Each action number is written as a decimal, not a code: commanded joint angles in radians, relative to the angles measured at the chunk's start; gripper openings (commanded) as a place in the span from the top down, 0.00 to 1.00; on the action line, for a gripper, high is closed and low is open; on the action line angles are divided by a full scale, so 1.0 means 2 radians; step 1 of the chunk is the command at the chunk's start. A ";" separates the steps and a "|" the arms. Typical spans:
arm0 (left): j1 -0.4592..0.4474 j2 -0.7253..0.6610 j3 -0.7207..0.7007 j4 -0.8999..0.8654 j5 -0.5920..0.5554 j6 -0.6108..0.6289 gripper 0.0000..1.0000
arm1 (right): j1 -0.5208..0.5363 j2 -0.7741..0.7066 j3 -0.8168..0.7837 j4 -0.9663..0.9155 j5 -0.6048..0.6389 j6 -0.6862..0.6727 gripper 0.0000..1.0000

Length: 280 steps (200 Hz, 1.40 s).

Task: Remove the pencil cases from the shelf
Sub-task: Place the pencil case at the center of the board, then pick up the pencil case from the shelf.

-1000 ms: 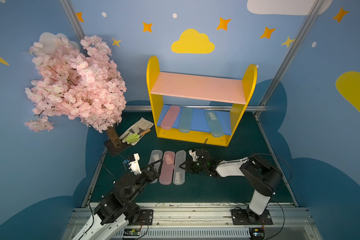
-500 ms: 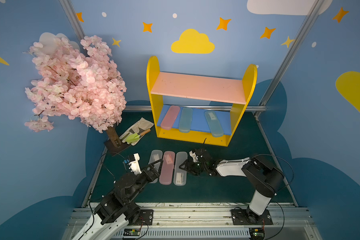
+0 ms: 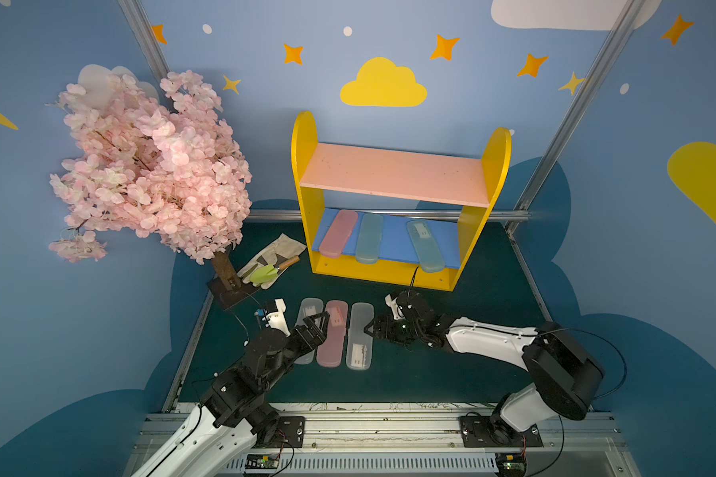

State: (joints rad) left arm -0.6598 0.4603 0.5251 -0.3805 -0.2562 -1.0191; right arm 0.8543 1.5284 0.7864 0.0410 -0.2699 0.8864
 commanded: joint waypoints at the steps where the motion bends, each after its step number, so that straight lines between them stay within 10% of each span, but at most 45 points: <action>1: 0.024 0.025 0.025 0.024 0.025 0.009 0.00 | -0.001 -0.045 0.000 -0.050 0.031 -0.060 0.08; 112: 0.222 0.214 0.050 0.210 0.252 -0.051 0.00 | -0.001 -0.233 -0.085 -0.070 0.138 -0.144 0.01; 280: 0.285 0.492 0.162 0.362 0.327 -0.094 0.09 | -0.003 -0.365 -0.161 -0.041 0.199 -0.168 0.01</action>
State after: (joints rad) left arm -0.0959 1.3731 0.7944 0.2626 0.3637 -1.1984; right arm 0.8520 0.8192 0.4801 -0.0570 0.0986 0.5835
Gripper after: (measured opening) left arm 0.927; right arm 0.986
